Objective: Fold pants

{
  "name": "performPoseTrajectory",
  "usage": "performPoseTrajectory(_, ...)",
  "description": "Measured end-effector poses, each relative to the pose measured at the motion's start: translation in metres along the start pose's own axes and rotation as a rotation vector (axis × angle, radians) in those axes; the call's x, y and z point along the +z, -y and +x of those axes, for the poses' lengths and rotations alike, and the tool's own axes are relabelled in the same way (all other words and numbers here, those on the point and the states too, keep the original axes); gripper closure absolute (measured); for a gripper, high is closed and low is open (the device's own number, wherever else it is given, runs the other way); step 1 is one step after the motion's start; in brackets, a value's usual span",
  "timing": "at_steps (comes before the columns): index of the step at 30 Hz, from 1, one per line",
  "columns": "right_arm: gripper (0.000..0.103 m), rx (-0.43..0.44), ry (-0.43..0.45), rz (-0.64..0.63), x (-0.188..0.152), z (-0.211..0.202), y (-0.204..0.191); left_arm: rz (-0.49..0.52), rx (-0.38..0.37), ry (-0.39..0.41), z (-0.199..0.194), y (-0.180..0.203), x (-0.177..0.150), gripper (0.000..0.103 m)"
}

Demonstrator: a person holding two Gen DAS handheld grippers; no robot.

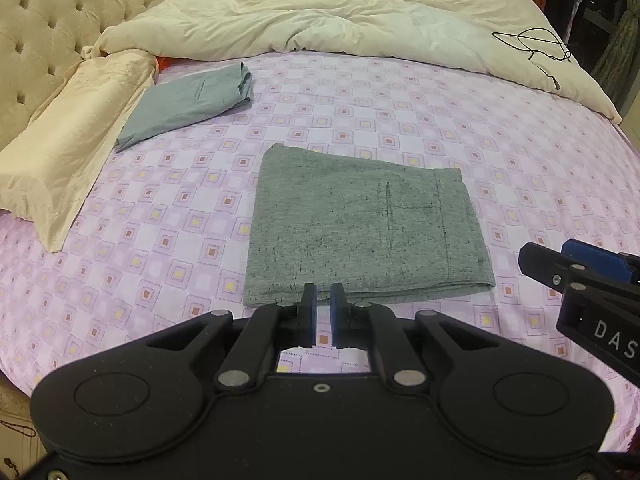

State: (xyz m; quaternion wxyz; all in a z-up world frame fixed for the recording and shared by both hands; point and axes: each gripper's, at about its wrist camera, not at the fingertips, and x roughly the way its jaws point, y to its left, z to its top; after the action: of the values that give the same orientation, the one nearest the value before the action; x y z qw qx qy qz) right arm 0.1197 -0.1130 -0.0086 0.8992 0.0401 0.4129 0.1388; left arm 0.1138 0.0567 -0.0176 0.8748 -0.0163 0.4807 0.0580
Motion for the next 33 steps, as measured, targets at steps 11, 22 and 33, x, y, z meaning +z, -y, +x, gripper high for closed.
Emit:
performPoseTrajectory(11,0.066,-0.001,0.002,0.000,0.000,-0.001,-0.001,0.003,0.003,0.001,-0.001,0.001,-0.001,0.090)
performPoseTrajectory(22,0.065,0.005,0.015,-0.001,-0.001,-0.005,0.001,0.003,0.018,0.008,-0.004,0.006,-0.003,0.090)
performPoseTrajectory(33,0.065,0.022,0.018,-0.006,-0.003,-0.007,0.007,-0.007,0.024,0.013,-0.007,0.011,-0.005,0.090)
